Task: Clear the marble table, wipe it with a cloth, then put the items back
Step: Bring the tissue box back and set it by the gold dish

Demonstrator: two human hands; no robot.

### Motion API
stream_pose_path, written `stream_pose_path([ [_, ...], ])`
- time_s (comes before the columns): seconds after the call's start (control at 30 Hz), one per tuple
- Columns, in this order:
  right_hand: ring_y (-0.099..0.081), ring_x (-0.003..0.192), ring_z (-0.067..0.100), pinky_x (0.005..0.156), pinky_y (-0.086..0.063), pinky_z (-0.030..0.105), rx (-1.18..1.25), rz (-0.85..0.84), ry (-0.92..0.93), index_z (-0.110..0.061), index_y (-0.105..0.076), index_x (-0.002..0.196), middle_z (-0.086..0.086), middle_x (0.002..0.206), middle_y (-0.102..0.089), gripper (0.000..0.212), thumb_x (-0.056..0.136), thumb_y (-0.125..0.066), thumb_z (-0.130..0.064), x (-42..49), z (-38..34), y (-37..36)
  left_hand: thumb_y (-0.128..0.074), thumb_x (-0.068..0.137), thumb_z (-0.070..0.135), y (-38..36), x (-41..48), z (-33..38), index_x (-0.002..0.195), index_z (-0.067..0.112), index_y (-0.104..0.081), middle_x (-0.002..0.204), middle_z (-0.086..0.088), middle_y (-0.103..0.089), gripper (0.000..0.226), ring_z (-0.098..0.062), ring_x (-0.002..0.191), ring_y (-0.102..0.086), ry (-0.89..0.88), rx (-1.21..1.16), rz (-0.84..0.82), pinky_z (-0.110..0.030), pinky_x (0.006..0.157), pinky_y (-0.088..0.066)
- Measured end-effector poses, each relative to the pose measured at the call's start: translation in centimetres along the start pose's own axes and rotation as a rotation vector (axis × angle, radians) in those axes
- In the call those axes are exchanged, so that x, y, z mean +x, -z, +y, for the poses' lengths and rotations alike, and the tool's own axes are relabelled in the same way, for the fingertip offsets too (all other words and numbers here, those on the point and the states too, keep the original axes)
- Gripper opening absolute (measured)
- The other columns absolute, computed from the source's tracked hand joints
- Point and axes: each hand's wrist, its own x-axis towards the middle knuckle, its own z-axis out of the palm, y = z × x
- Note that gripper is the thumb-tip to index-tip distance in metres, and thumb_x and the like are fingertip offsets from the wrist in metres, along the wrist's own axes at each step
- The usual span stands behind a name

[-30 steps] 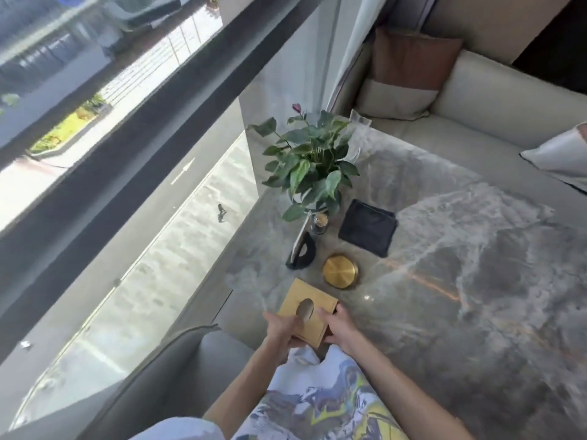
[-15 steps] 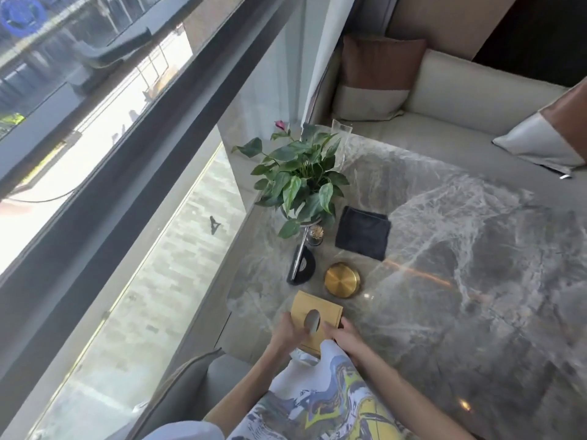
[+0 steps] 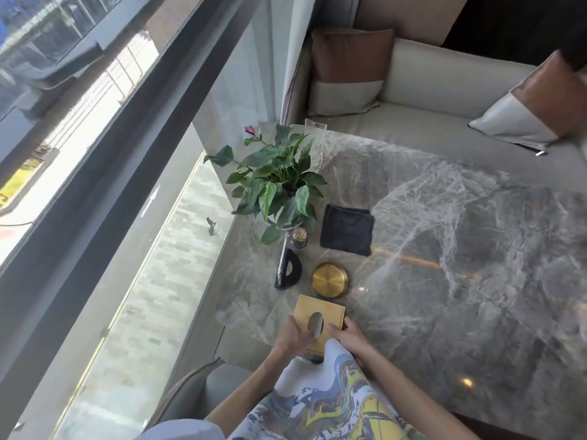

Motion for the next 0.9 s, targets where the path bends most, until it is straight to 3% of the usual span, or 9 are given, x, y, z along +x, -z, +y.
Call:
stream_pose_path([
  [0.07, -0.064, 0.086, 0.012, 0.060, -0.049, 0.020, 0.015, 0.001, -0.008, -0.015, -0.056, 0.119, 0.003, 0.106, -0.067, 0.028, 0.093, -0.062, -0.021, 0.1, 0.2, 0.3, -0.071, 0.065, 0.036, -0.3, 1.0, -0.5, 0.109, 0.013, -0.048, 0.102, -0.006, -0.064, 0.055, -0.021, 0.091, -0.065, 0.012, 0.019, -0.014, -0.035, 0.071, -0.058],
  [0.13, -0.067, 0.094, 0.019, 0.074, -0.056, 0.031, 0.023, 0.000, -0.013, -0.012, -0.057, 0.121, 0.004, 0.109, -0.069, 0.033, 0.091, -0.064, -0.023, 0.2, 0.5, 0.7, -0.071, 0.058, 0.041, -0.7, 1.9, -0.9, 0.112, 0.013, -0.049, 0.102, -0.005, -0.066, 0.065, -0.022, 0.091, -0.066, 0.019, 0.046, -0.021, -0.042, 0.079, -0.059],
  [0.23, -0.068, 0.098, 0.021, 0.089, -0.056, 0.042, 0.030, -0.001, -0.015, -0.015, -0.058, 0.122, 0.003, 0.108, -0.070, 0.034, 0.090, -0.065, -0.026, 0.1, 0.9, 1.4, -0.069, 0.065, 0.037, -1.5, 2.2, -1.0, 0.115, 0.015, -0.042, 0.108, -0.008, -0.061, 0.061, -0.026, 0.099, -0.063, 0.023, 0.061, -0.047, -0.045, 0.088, -0.056],
  [0.37, -0.065, 0.101, 0.020, 0.072, -0.052, 0.026, 0.033, -0.002, -0.014, -0.014, -0.055, 0.123, 0.005, 0.114, -0.068, 0.033, 0.093, -0.062, -0.024, -0.5, 0.8, 1.7, -0.067, 0.075, 0.037, -1.6, -0.7, 0.9, 0.115, 0.011, -0.041, 0.109, -0.008, -0.059, 0.054, -0.025, 0.098, -0.059, -0.009, 0.003, -0.038, -0.037, 0.086, -0.053],
  [0.43, -0.065, 0.104, 0.021, 0.075, -0.052, 0.027, 0.035, -0.005, -0.016, -0.012, -0.055, 0.125, 0.007, 0.117, -0.068, 0.035, 0.093, -0.061, -0.023, -0.5, 0.7, 1.7, -0.065, 0.077, 0.041, -1.7, -1.0, 1.0, 0.115, 0.008, -0.043, 0.108, -0.009, -0.060, 0.054, -0.027, 0.099, -0.060, -0.026, -0.040, -0.039, -0.038, 0.085, -0.050],
  [0.6, -0.062, 0.092, 0.014, 0.058, -0.046, 0.015, 0.017, -0.011, -0.010, -0.012, -0.053, 0.127, 0.003, 0.112, -0.065, 0.035, 0.094, -0.059, -0.021, -0.9, 0.4, 1.5, -0.063, 0.063, 0.046, -1.5, -0.8, 0.4, 0.111, 0.011, -0.042, 0.113, -0.012, -0.060, 0.063, -0.031, 0.106, -0.061, -0.007, -0.058, -0.046, -0.044, 0.092, -0.053],
  [0.73, -0.060, 0.097, 0.016, 0.061, -0.045, 0.016, -0.004, -0.010, -0.004, -0.011, -0.052, 0.130, 0.004, 0.115, -0.064, 0.038, 0.094, -0.059, -0.022, -1.0, 0.5, 1.3, -0.067, 0.078, 0.026, -1.1, -0.1, -0.6, 0.106, 0.018, -0.040, 0.117, -0.013, -0.061, 0.039, -0.028, 0.105, -0.062, -0.019, -0.003, -0.068, -0.043, 0.093, -0.053],
  [0.8, -0.060, 0.099, 0.017, 0.064, -0.045, 0.018, -0.004, -0.006, -0.005, -0.011, -0.052, 0.131, 0.006, 0.121, -0.064, 0.038, 0.095, -0.058, -0.023, -0.9, 0.5, 1.2, -0.068, 0.071, 0.026, -1.0, -0.2, -0.5, 0.103, 0.018, -0.042, 0.116, -0.014, -0.061, 0.042, -0.030, 0.105, -0.062, 0.002, -0.057, -0.074, -0.050, 0.092, -0.053],
  [0.9, -0.060, 0.102, 0.018, 0.076, -0.045, 0.024, -0.012, -0.007, -0.002, -0.011, -0.052, 0.131, 0.007, 0.124, -0.064, 0.039, 0.095, -0.058, -0.025, -0.8, 0.5, 1.2, -0.067, 0.065, 0.032, -1.0, -0.3, -0.2, 0.108, 0.017, -0.043, 0.106, -0.007, -0.059, 0.052, -0.026, 0.100, -0.061, 0.009, -0.075, -0.080, -0.043, 0.087, -0.053],
])
